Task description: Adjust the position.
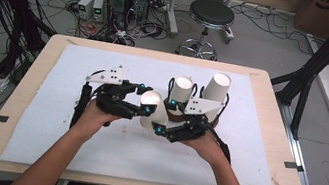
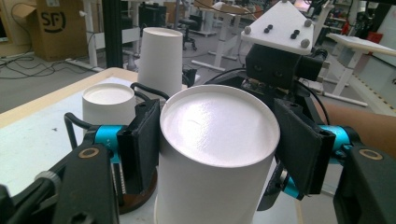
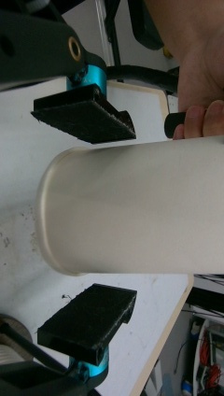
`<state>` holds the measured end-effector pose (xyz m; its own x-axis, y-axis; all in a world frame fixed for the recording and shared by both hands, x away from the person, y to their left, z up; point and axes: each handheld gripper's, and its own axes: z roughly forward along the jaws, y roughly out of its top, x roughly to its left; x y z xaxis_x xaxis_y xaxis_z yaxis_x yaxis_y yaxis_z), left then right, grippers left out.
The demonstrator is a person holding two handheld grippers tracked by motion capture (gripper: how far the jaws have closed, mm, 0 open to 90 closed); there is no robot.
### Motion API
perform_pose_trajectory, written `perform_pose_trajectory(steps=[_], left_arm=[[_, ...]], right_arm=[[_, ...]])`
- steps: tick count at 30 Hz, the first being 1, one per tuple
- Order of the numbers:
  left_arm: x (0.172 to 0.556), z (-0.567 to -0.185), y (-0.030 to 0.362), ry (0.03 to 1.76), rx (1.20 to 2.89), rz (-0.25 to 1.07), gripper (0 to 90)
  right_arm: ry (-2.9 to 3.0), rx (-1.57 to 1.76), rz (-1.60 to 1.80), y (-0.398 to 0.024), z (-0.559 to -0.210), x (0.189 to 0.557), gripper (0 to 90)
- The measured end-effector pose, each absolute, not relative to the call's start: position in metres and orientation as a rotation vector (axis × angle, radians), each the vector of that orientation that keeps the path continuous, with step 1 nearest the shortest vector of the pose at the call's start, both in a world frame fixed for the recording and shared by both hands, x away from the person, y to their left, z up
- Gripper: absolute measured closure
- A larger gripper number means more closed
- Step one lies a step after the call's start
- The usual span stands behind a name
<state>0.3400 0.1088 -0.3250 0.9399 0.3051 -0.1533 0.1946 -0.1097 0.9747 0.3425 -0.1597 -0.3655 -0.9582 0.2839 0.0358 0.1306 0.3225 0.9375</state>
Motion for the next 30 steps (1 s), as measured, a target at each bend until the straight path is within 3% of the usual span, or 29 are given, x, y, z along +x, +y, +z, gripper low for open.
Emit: perform_pose_trajectory(steps=[7, 10, 27, 30], left_arm=[[0.3387, -0.3289, 0.1048, 0.37, 1.676, 0.054, 35.3], [0.3378, -0.3296, 0.1053, 0.367, 1.666, 0.053, 35.3], [0.3405, -0.3326, 0.1057, 0.36, 1.708, 0.066, 35.1], [0.3402, -0.3319, 0.1065, 0.347, 1.707, 0.113, 27.2]], right_arm=[[2.443, 0.351, 1.782, -0.1562, -0.3701, 0.3444, 19.8], [2.458, 0.333, 1.786, -0.1563, -0.3701, 0.3439, 27.1], [2.49, 0.314, 1.748, -0.1606, -0.3699, 0.346, 32.2], [2.493, 0.319, 1.736, -0.1625, -0.3683, 0.3468, 32.3]])
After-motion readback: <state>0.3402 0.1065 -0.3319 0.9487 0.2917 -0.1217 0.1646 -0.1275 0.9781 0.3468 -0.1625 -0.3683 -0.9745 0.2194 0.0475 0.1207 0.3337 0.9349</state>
